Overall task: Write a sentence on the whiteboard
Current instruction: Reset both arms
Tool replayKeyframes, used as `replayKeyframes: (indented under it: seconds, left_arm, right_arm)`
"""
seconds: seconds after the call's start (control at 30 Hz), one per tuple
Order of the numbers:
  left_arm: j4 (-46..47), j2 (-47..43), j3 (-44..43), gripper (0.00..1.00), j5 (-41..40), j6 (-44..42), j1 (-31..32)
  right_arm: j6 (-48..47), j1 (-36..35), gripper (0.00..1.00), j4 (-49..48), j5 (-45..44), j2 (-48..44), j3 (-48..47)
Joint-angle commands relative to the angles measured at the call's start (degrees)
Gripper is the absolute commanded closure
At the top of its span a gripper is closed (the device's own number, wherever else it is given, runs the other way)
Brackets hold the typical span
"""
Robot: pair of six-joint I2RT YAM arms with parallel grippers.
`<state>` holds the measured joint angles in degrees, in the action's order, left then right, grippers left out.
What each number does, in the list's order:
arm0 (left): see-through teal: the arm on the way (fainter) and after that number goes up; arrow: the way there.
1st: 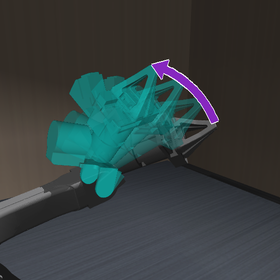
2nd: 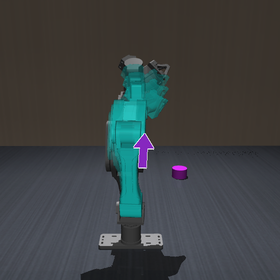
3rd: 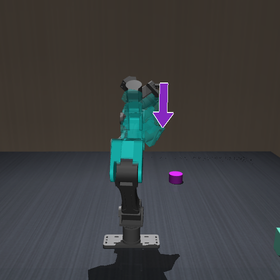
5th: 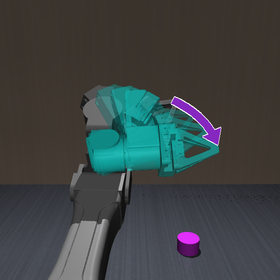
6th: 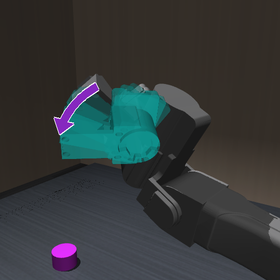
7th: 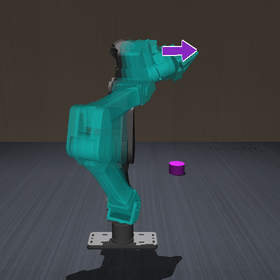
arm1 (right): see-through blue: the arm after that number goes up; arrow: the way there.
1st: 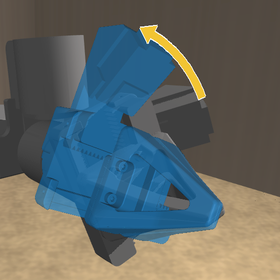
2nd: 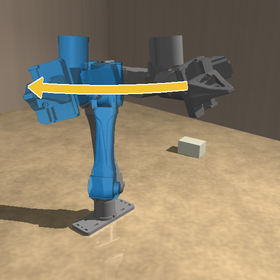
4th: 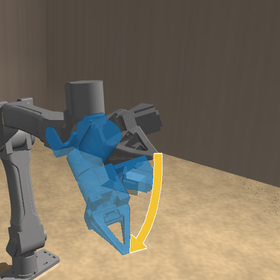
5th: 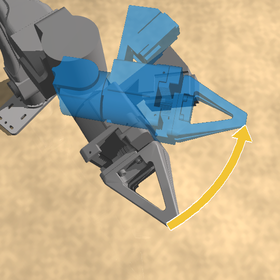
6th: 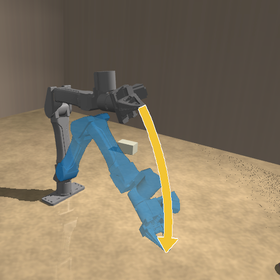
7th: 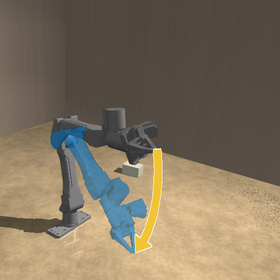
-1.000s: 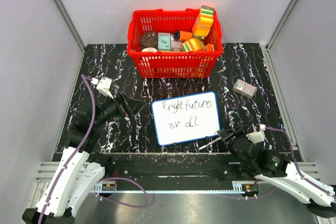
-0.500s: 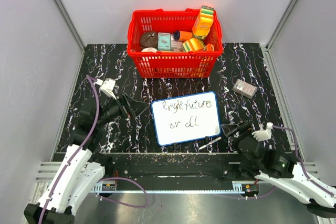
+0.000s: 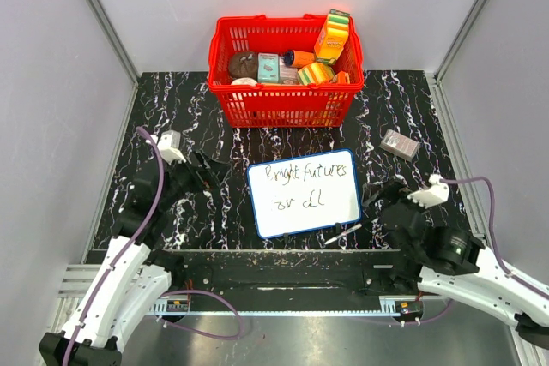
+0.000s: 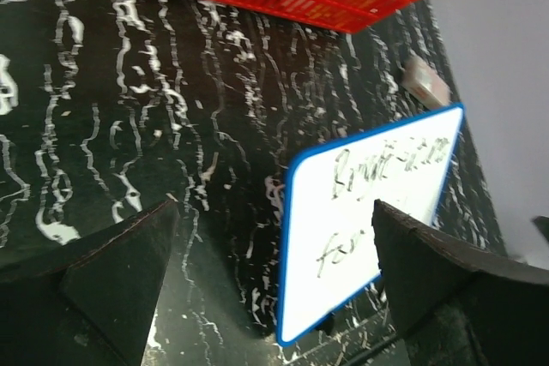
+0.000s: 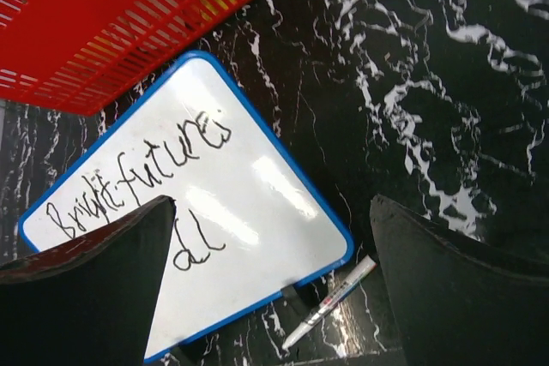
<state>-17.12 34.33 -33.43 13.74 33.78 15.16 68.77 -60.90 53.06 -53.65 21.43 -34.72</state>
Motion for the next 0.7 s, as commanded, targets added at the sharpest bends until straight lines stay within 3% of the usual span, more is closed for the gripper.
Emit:
replayKeyframes:
  seconds: [0.0, 0.2, 0.27, 0.47, 0.67]
  left_arm:
    - [-0.1, 1.0, -1.0, 0.01, -10.6, -2.9, 0.0]
    - [3.4, 0.6, 0.7, 0.01, -17.8, -4.3, 0.0]
    - [4.7, -0.4, 1.3, 0.01, -18.8, -5.0, 0.0]
    - [13.1, -4.7, 5.3, 0.01, -17.5, -11.1, 0.0]
    - [16.9, -7.6, 9.1, 0.01, -17.9, -13.0, 0.0]
  right_arm:
    - [-21.7, 0.3, 0.00, -11.7, -9.5, 7.2, -4.6]
    - [-54.0, 0.3, 0.00, -41.4, -12.4, 10.8, 1.1]
    - [-59.9, 0.3, 0.00, -49.6, -12.9, 10.3, 3.2]
    - [-68.1, 0.9, 0.00, -58.7, -9.5, 5.7, 9.3]
    - [-68.5, 8.5, 0.00, -59.9, -2.0, 3.1, 13.4]
